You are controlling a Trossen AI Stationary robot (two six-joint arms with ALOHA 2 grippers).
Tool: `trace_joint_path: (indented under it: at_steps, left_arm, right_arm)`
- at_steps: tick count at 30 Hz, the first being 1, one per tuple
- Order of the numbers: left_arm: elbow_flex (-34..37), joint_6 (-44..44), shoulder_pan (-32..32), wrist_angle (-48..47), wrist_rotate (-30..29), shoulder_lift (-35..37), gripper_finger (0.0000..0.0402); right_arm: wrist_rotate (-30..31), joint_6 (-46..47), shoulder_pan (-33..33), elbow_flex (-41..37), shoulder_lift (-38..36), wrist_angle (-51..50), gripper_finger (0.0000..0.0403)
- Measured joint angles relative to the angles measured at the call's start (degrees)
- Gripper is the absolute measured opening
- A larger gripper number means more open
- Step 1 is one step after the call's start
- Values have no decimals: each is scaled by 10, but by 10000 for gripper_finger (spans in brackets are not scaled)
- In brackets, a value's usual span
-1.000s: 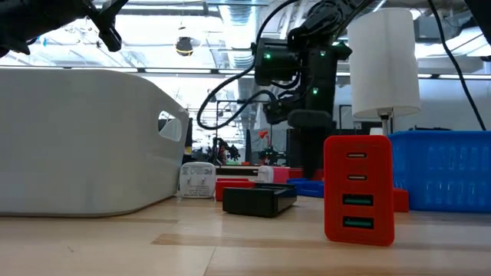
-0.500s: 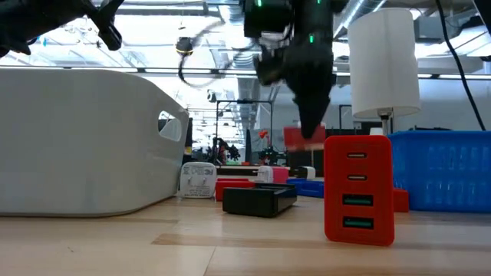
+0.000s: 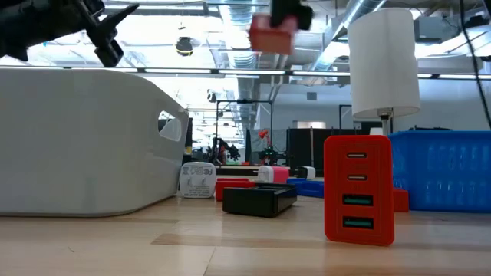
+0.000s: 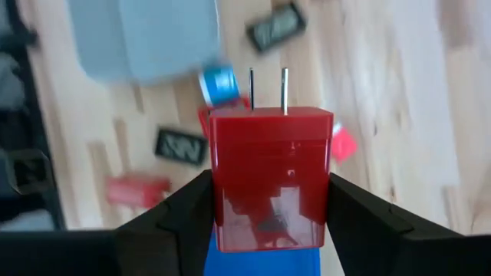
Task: Pick & Place Office items
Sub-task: Put the top red charger adapter into the gray bin
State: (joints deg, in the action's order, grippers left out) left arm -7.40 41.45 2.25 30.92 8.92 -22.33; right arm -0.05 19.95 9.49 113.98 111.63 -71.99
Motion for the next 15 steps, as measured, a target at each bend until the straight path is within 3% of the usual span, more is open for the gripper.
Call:
trace_joint_path:
  at_steps: [4,9,12,15]
  left_arm:
    - [0,22,-29,-28,-8,-11,172]
    - [0,173,-58,-27,-26,-52,176]
    - [0,263,-70,1,-29,-82,187]
    - [-2,279,-80,57,-35,-115,201]
  right_arm:
    - [10,6,-7,45,0,7,207]
    - [82,-5,-7,61,-1,9,208]
    - [94,-5,-12,63,-1,25,208]
    - [94,-7,-18,63,1,43,208]
